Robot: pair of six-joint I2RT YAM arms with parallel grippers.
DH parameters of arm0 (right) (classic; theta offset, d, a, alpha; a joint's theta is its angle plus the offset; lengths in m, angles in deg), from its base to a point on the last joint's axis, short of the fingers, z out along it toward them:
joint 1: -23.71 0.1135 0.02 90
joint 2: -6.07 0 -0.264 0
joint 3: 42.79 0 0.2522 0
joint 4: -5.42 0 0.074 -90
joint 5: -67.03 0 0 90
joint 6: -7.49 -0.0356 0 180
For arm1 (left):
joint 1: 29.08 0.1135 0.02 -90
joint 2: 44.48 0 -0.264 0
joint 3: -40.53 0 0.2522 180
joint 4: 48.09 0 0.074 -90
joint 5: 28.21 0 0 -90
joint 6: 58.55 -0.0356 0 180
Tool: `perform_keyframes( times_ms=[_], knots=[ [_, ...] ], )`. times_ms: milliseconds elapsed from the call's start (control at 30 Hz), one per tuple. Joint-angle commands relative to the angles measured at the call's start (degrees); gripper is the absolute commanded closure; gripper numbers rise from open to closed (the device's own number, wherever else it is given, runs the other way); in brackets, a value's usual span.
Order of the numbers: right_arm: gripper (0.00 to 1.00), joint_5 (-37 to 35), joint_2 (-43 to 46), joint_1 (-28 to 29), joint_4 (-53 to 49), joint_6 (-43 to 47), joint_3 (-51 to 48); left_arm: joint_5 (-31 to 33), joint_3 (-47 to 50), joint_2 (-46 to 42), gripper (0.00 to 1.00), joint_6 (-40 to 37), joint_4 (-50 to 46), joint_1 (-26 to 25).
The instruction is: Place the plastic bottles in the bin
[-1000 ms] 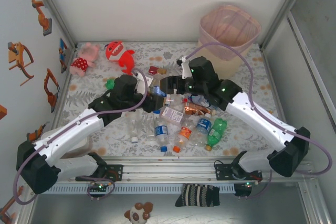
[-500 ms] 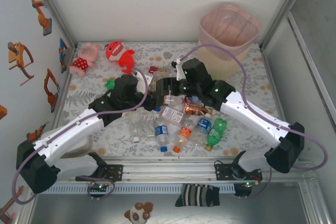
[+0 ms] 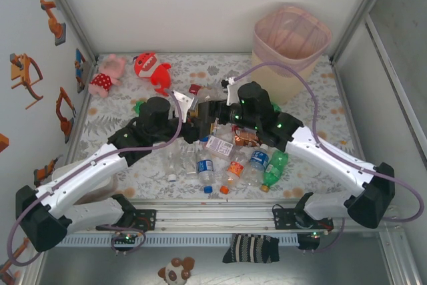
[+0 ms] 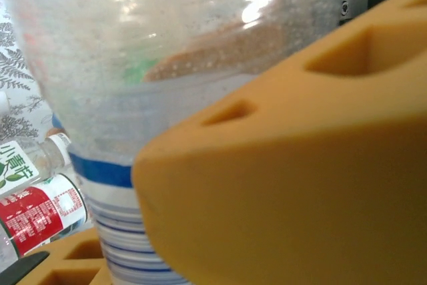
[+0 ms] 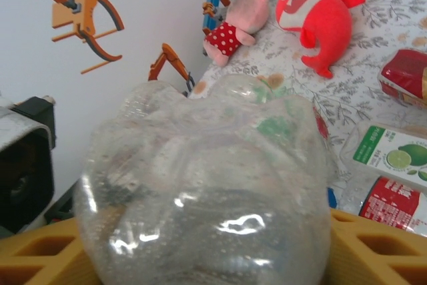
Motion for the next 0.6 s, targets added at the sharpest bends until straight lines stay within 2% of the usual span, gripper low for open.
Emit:
perform_keyframes(
  times_ms=[0,233,367,567],
  knots=[
    [0.36,-3.08,1.36,-0.31,1.07,-0.56,0.64,-0.81,-0.26,-1.58,0.55,-1.27,1.58,-0.46],
    [0.42,-6.73,2.25,-0.38,-2.81,-0.12,2.91,2.58,-0.66,-2.38,0.37,-0.92,0.28,-0.44],
    [0.42,-9.18,2.88,-2.05,-5.59,2.39,5.39,4.67,-0.32,-4.25,0.31,-1.17,-1.52,-0.45],
    [0.43,-6.77,1.63,-12.12,-10.83,6.76,12.71,8.48,1.36,-8.28,0.29,-1.18,-4.16,-0.46]
  ],
)
